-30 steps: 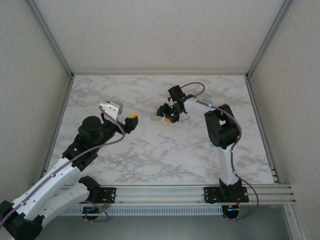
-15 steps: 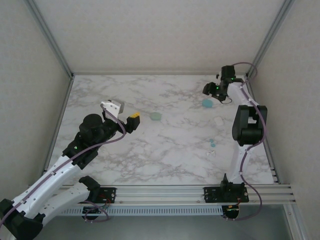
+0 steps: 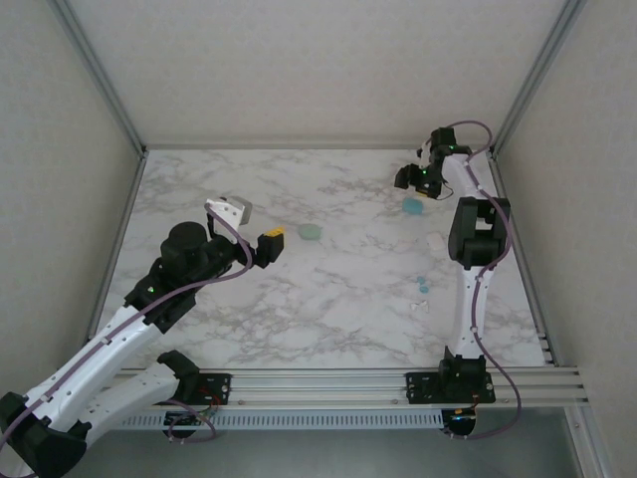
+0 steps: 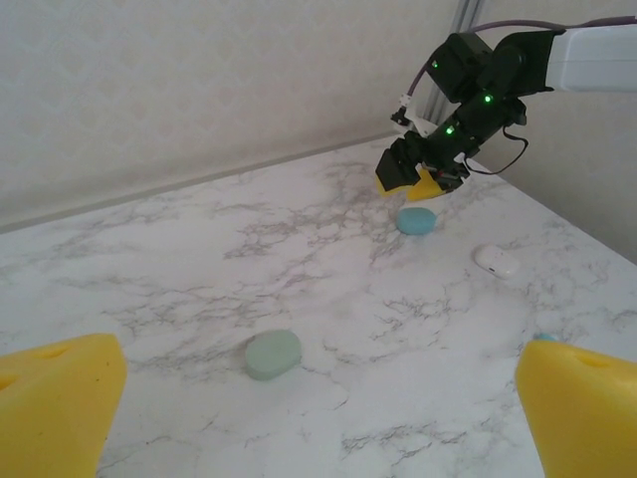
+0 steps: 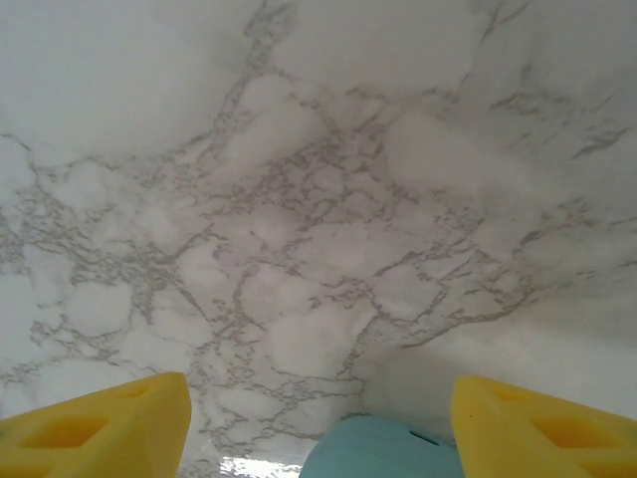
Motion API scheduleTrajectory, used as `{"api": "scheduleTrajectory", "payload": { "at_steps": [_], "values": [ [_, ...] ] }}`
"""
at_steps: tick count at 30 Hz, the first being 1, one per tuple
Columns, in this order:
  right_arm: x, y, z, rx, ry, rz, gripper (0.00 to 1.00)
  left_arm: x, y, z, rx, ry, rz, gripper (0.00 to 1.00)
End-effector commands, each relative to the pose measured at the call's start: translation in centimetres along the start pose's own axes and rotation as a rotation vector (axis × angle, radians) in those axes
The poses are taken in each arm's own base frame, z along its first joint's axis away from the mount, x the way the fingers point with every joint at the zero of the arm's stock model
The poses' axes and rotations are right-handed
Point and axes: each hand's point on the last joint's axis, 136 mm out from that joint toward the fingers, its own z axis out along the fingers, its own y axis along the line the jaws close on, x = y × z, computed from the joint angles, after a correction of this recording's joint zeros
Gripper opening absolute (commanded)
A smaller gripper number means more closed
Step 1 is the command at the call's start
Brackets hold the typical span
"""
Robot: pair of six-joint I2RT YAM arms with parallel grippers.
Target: Insert the wireless bluetooth earbuds into the charging case
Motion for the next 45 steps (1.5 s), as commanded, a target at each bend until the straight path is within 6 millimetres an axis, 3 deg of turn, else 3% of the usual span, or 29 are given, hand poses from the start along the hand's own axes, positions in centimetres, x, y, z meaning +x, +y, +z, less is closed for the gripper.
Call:
{"api": "scheduleTrajectory", "payload": {
  "at_steps": [1, 14, 22, 27, 36, 40, 42, 45],
  "values": [
    [1.7, 0.2, 0.2, -0.022, 0.085, -0.021, 0.7, -1.1, 0.0, -0.6, 0.0, -0.018, -0.01, 1.0],
    [4.8, 0.2, -1.6, 0.037, 0.165, -0.146, 0.65, -1.2, -0.3, -0.1, 0.019, -0.018, -0.013, 1.0],
    [4.9, -2.1, -0.8, 0.272, 0.153, -0.215, 0.59, -1.1, -0.3, 0.2, 0.015, -0.012, -0.009, 1.0],
    [5.2, -2.0, 0.0, 0.311, 0.158, -0.239, 0.57, -1.0, -0.1, 0.2, 0.007, -0.009, -0.014, 1.0],
    [5.5, -2.1, 0.4, 0.335, 0.141, -0.242, 0.42, -1.1, 0.3, 0.5, -0.02, 0.009, -0.058, 1.0],
    [5.2, -0.1, -1.1, 0.28, 0.071, -0.259, 0.34, -1.2, 1.3, 0.8, -0.072, 0.027, -0.128, 1.0],
    [5.1, 2.1, -2.9, 0.205, 0.008, -0.28, 0.34, -1.4, 1.8, 0.9, -0.097, 0.026, -0.167, 1.0],
    [5.4, 7.2, -7.3, 0.034, -0.137, -0.34, 0.32, -1.4, 2.6, 1.2, -0.123, 0.027, -0.238, 1.0]
  ]
}}
